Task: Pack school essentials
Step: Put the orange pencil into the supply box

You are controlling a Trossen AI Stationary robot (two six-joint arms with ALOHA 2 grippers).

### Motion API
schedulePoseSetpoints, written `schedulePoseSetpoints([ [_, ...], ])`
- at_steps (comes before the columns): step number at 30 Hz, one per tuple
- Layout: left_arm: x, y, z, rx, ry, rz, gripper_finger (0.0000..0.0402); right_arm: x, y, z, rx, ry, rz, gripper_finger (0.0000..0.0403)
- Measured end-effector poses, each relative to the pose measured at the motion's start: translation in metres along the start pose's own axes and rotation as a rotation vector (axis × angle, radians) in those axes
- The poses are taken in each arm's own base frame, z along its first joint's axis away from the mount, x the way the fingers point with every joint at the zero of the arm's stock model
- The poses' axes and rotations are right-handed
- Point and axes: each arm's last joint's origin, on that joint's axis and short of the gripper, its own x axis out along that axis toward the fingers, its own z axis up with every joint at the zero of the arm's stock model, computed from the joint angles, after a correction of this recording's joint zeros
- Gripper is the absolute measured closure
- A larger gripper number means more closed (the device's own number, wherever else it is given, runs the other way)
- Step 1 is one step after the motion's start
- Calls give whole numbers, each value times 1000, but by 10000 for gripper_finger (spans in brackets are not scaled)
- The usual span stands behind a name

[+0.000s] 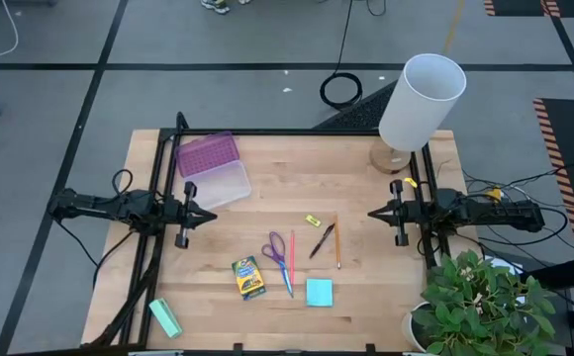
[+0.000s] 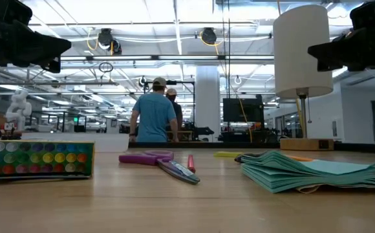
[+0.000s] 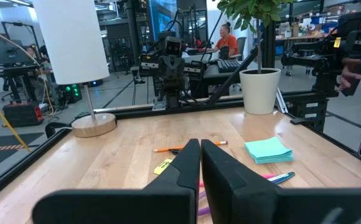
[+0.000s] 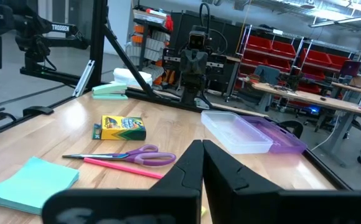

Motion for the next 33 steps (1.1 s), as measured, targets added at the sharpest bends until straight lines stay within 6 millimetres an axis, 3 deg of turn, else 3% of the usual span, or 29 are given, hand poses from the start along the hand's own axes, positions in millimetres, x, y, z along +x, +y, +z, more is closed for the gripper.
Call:
schedulePoseSetpoints([
  [9,0,0,0,0,0,0,382,0,-1,7,78,-72,-11,403],
  [12,0,0,0,0,0,0,382,1,-1,4,100,-20,-2,403],
  [21,0,0,0,0,-2,1,382,13,-17,72,89,-8,-57,403],
  [33,0,0,1,0,-6,1,382,53,-40,181,107,76,-41,403],
])
